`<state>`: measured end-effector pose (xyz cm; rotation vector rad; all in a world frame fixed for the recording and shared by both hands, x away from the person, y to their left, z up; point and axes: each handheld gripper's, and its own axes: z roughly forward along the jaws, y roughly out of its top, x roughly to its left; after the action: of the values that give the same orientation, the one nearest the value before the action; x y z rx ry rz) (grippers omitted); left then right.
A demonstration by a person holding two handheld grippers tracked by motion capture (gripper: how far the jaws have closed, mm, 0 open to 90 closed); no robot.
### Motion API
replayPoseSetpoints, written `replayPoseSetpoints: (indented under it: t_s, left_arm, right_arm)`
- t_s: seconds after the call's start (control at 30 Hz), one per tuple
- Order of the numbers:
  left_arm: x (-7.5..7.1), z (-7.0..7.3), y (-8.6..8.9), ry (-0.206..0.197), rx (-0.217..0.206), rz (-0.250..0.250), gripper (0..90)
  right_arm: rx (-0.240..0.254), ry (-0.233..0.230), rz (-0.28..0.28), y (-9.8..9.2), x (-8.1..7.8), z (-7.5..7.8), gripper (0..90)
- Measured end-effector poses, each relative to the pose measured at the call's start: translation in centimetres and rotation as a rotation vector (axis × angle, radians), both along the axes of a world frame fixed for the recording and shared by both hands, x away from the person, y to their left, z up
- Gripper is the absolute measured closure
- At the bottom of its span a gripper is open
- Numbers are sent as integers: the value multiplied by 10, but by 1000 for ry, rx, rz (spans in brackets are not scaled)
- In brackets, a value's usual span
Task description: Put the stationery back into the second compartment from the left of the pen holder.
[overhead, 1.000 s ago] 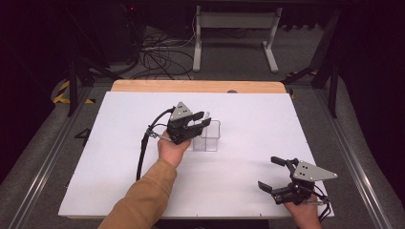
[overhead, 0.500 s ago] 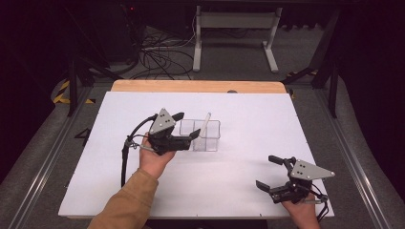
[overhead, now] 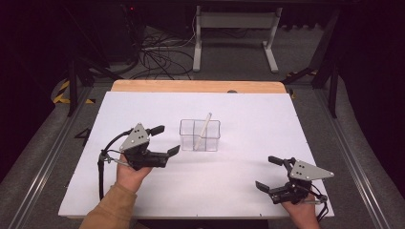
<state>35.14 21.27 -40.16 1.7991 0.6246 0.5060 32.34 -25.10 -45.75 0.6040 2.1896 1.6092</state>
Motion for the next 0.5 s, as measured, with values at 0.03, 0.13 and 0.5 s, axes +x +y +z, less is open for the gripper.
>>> replayPoseSetpoints:
  t_s: [0.03, 0.13, 0.5]
  left_arm:
    - [-2, -3, 4, 12, -8, -3, 141]
    - [-8, -12, 16, 33, -18, 5, 136]
    - [-32, -44, 55, 76, -41, 16, 71]
  right_arm:
    - [1, 1, -2, 0, 0, 0, 39]
    - [-1, 3, 0, 0, -1, -1, 39]
    - [-11, 4, 2, 1, -1, -1, 37]
